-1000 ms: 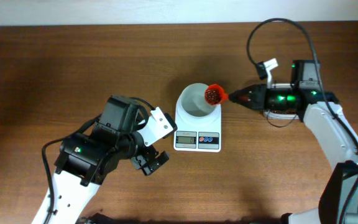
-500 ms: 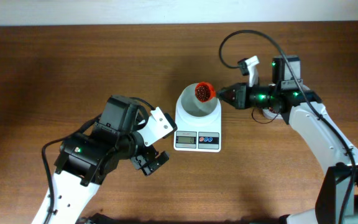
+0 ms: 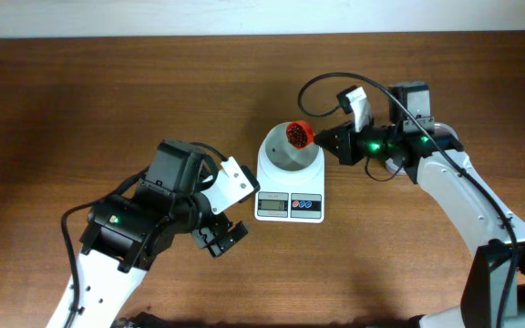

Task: Scoop and weigh 50g on scale
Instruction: 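Carry the filled scoop with the right gripper over the white bowl, then tilt the scoop with the right gripper to pour beans into the bowl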

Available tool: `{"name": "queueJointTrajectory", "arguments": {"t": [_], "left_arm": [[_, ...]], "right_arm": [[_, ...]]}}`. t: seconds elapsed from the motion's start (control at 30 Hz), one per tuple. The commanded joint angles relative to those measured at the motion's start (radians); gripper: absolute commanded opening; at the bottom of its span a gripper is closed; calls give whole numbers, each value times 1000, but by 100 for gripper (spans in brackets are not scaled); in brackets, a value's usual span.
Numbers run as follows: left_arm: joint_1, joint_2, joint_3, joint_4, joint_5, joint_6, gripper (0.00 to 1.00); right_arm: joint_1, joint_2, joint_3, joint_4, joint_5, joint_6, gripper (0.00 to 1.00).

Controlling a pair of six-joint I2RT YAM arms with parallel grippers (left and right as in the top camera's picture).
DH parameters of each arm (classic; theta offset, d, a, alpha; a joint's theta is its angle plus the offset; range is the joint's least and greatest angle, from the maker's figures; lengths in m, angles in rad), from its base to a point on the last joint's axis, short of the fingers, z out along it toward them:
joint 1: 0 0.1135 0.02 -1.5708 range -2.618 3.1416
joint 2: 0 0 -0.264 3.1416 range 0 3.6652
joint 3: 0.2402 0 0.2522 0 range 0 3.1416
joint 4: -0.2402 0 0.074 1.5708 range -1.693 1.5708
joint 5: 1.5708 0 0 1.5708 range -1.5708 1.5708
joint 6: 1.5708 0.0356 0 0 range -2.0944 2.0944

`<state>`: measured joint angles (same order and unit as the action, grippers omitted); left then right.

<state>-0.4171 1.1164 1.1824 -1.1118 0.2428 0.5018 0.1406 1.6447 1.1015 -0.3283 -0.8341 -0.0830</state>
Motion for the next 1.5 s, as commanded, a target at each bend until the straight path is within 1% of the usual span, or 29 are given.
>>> {"name": "queueJointTrajectory", "arguments": {"t": [0.0,0.5,0.67,0.83,1.0,1.1,1.23,1.47], "left_arm": [[6,-5,23,-1,-3,16,99],[6,-5,23,-1,-3,16,99],[6,-5,23,-1,-3,16,99],[6,-5,23,-1,-3,16,99],[6,-5,23,-1,-3,16,99],[6,-5,23,-1,-3,16,99],[6,-5,23,-1,-3,16,99],[6,-5,23,-1,-3,16,99]], "right_arm": [[6,-19,-3,3,5,-98,4],[6,-15,-3,-9,5,-132,4],[6,-15,-4,-45,5,-245,4],[6,-15,-4,-45,5,-254,4],[6,-15,-4,-45,5,-306,4],[6,-15,-4,-45,5,-309,4],[15,-15,-4,-46,4,-376,4],[45,2,-4,-45,8,-411,4]]}}
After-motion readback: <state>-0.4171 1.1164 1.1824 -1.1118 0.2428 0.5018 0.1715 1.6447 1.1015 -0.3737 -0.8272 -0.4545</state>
